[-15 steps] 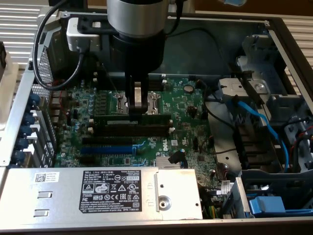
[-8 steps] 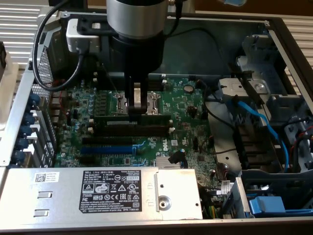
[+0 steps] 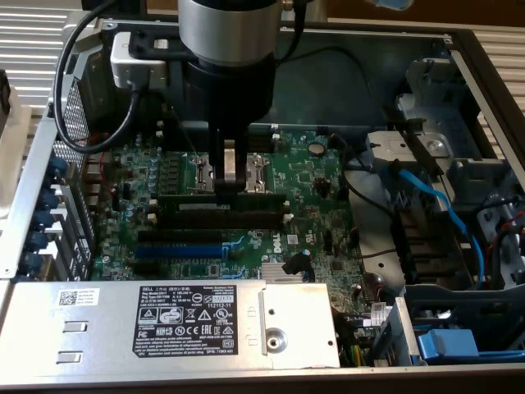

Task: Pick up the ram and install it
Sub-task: 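Insert the ram into the slot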

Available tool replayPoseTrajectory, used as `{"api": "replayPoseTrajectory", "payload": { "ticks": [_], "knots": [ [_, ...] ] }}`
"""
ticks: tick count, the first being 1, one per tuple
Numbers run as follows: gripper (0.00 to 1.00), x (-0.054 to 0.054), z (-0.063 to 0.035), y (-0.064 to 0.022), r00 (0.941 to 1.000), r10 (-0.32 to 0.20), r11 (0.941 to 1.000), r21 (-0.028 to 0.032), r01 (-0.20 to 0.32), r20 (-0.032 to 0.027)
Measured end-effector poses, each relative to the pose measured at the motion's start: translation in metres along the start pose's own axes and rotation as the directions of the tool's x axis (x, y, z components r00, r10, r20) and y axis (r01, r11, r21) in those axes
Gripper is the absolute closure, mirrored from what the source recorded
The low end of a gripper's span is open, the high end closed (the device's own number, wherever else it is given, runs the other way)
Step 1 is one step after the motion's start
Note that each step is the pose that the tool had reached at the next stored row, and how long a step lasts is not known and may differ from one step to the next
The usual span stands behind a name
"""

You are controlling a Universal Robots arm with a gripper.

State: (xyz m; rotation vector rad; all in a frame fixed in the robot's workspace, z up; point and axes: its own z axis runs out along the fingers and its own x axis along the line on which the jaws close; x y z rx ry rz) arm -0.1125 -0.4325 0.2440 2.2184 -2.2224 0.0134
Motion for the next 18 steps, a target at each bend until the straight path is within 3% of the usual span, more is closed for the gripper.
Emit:
{"api": "replayPoseTrajectory", "payload": {
  "ticks": [18],
  "knots": [
    [0.88,-0.0001,0.0039,0.0008,0.9999,0.013,0.9999,0.0,-0.013,0.0]
  ]
}}
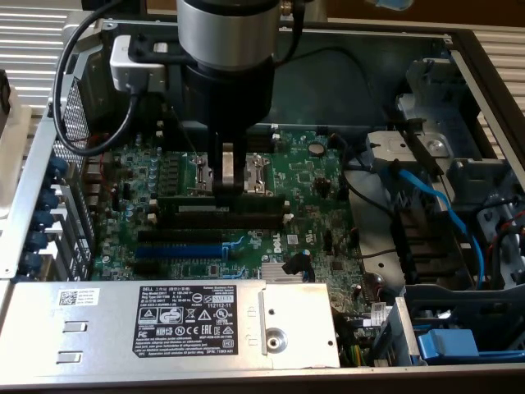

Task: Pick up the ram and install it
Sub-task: 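Insert the ram into the slot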

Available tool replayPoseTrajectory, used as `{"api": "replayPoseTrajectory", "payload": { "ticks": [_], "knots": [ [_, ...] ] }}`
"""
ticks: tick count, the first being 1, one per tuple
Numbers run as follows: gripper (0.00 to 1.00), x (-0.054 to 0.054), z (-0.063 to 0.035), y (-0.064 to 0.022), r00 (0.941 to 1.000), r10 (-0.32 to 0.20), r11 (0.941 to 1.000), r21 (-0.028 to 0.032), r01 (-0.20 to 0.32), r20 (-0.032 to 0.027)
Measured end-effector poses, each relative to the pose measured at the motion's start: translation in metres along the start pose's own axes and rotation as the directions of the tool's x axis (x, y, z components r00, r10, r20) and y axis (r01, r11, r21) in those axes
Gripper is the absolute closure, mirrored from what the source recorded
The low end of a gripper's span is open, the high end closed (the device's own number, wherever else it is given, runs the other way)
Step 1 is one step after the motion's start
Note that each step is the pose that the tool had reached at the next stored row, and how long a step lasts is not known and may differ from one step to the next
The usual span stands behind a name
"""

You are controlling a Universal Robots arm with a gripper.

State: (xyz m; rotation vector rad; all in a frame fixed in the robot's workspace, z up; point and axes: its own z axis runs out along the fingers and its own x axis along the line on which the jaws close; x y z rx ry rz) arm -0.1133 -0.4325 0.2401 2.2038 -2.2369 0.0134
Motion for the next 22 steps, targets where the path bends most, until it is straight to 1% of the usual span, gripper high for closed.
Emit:
{"api": "replayPoseTrajectory", "payload": {
  "ticks": [22],
  "knots": [
    [0.88,-0.0003,0.0025,0.0002,0.9999,0.011,0.9999,0.0,-0.011,0.0001]
  ]
}}
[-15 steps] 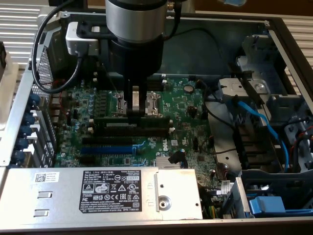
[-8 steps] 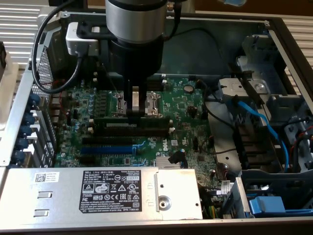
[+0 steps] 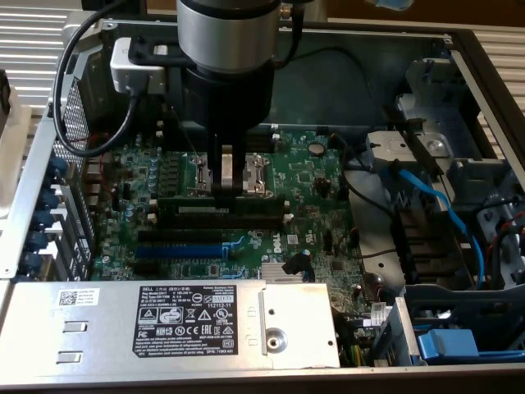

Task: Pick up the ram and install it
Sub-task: 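Insert the ram into the slot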

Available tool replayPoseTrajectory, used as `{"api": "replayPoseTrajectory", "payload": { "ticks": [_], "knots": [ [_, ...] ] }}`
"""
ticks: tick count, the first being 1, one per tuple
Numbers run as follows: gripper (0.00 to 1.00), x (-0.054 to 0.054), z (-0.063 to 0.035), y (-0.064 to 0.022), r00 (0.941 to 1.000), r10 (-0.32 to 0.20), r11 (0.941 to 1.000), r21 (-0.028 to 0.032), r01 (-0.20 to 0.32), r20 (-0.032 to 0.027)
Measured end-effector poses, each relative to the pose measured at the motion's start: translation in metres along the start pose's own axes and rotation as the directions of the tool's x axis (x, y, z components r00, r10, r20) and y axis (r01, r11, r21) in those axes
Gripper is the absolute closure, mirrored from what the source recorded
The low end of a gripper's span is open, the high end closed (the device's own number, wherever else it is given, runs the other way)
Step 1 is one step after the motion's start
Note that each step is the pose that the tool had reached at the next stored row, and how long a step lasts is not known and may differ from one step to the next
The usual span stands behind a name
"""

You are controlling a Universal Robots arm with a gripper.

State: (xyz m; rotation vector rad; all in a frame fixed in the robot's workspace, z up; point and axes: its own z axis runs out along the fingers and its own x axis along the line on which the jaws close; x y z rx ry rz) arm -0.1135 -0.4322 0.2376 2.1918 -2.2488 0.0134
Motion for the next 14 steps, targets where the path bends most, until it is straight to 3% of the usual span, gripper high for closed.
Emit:
{"api": "replayPoseTrajectory", "payload": {
  "ticks": [14],
  "knots": [
    [0.88,-0.0011,0.0011,0.0009,1.0,0.001,1.0,-0.0002,-0.001,0.0]
  ]
}}
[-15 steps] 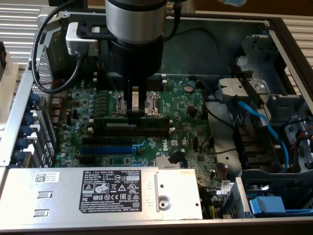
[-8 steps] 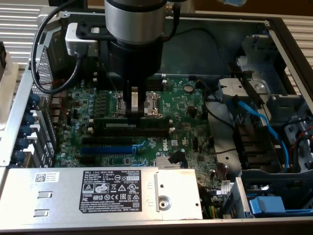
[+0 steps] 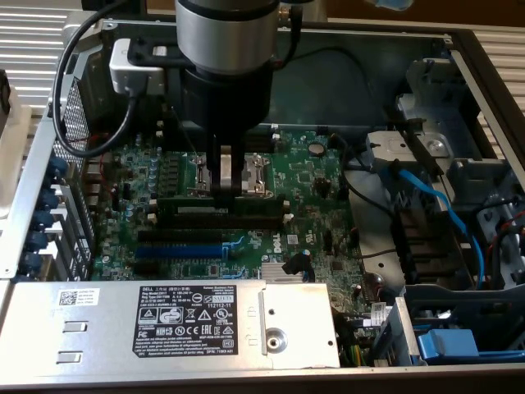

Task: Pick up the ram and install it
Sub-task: 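Insert the ram into the slot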

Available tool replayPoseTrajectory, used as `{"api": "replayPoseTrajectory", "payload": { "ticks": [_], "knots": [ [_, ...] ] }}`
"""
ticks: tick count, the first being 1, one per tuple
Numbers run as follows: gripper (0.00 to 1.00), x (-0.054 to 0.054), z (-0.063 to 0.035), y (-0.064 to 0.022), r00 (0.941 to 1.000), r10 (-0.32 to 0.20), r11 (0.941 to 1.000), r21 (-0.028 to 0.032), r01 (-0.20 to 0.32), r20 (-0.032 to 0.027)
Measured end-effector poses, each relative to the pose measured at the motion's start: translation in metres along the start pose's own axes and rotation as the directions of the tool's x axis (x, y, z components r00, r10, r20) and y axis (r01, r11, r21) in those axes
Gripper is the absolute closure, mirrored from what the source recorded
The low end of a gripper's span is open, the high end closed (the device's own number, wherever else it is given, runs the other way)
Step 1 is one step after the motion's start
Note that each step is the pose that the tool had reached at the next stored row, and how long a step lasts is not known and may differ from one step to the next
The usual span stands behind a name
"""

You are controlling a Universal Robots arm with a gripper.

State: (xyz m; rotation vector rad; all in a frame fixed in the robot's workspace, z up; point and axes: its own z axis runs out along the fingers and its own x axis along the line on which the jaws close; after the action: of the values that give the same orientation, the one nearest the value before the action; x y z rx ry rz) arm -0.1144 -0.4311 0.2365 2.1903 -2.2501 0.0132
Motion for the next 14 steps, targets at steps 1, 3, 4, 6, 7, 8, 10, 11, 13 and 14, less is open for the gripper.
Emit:
{"api": "replayPoseTrajectory", "payload": {
  "ticks": [1,3,4,6,7,8,10,11,13,14],
  "knots": [
    [0.88,0.0,0.0,0.0,1.0,0.0,1.0,0.0,0.0,0.0],
    [0.88,0.0001,0.0021,-0.0007,1.0,-0.001,1.0,-0.0014,0.001,-0.0002],
    [0.88,0.0001,0.0021,-0.0007,1.0,-0.001,1.0,-0.0014,0.001,-0.0002],
    [0.88,0.0001,0.0023,-0.0007,1.0,-0.001,1.0,-0.0014,0.001,-0.0001],
    [0.88,0.0001,0.0024,-0.0007,1.0,-0.001,1.0,-0.0015,0.001,-0.0002],
    [0.88,0.0001,0.0026,-0.0006,1.0,-0.001,1.0,-0.0015,0.001,-0.0002],
    [0.88,0.0001,0.0032,-0.0006,1.0,-0.001,1.0,-0.0015,0.001,-0.0002],
    [0.88,0.0,0.0034,-0.0005,1.0,-0.001,1.0,-0.0015,0.001,-0.0003],
    [0.88,0.0001,0.0039,-0.0005,1.0,-0.001,1.0,-0.0015,0.001,-0.0003],
    [0.88,0.0001,0.0039,-0.0005,1.0,-0.001,1.0,-0.0015,0.001,-0.0003]
  ]
}}
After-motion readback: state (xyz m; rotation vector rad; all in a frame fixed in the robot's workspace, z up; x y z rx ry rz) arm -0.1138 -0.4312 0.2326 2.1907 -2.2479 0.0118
